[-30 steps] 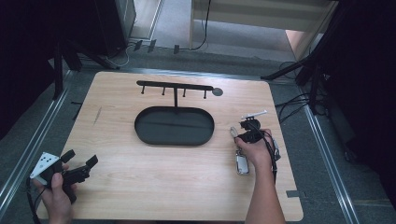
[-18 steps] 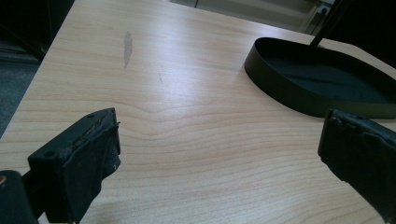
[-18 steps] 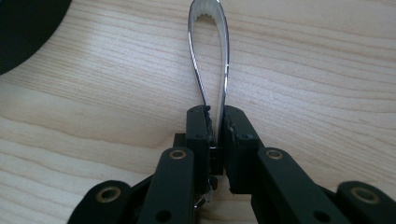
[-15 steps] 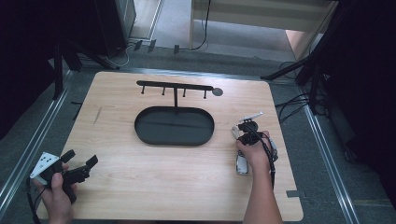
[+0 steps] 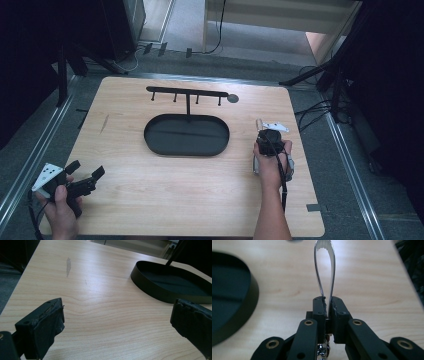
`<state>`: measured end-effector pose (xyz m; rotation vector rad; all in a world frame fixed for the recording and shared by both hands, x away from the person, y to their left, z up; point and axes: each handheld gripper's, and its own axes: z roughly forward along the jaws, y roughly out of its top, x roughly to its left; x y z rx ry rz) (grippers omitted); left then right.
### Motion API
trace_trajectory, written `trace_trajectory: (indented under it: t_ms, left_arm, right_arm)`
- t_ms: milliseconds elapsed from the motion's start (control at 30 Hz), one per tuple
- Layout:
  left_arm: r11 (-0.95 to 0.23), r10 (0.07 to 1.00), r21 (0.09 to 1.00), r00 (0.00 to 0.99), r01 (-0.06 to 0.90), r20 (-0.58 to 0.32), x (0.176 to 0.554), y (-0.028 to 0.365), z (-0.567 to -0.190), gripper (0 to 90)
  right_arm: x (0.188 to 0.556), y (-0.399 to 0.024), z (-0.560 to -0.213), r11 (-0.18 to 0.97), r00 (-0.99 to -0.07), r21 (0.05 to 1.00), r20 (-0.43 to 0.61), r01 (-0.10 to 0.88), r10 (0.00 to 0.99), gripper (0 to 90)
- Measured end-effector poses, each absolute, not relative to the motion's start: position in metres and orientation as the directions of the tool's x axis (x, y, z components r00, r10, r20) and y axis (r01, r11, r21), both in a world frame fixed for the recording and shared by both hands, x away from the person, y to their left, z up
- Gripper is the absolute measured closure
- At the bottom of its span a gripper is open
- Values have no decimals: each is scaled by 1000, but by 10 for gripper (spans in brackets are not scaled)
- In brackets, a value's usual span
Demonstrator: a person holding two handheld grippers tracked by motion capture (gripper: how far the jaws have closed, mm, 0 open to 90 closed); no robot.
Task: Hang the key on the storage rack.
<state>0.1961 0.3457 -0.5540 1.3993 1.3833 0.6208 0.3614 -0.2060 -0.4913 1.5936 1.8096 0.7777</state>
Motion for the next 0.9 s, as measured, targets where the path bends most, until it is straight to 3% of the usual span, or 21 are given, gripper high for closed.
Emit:
trace_trajectory:
  t_ms: [333, 900]
  left_arm:
    - [186, 935, 896, 207, 404, -288, 196, 346, -554, 0]
    - [186, 935, 896, 207, 404, -287, 196, 345, -554, 0]
  right_arm:
    - [354, -197, -467, 77, -47, 868, -62, 491, 997, 838]
    - [353, -167, -442, 100, -120, 914, -57, 394, 991, 838]
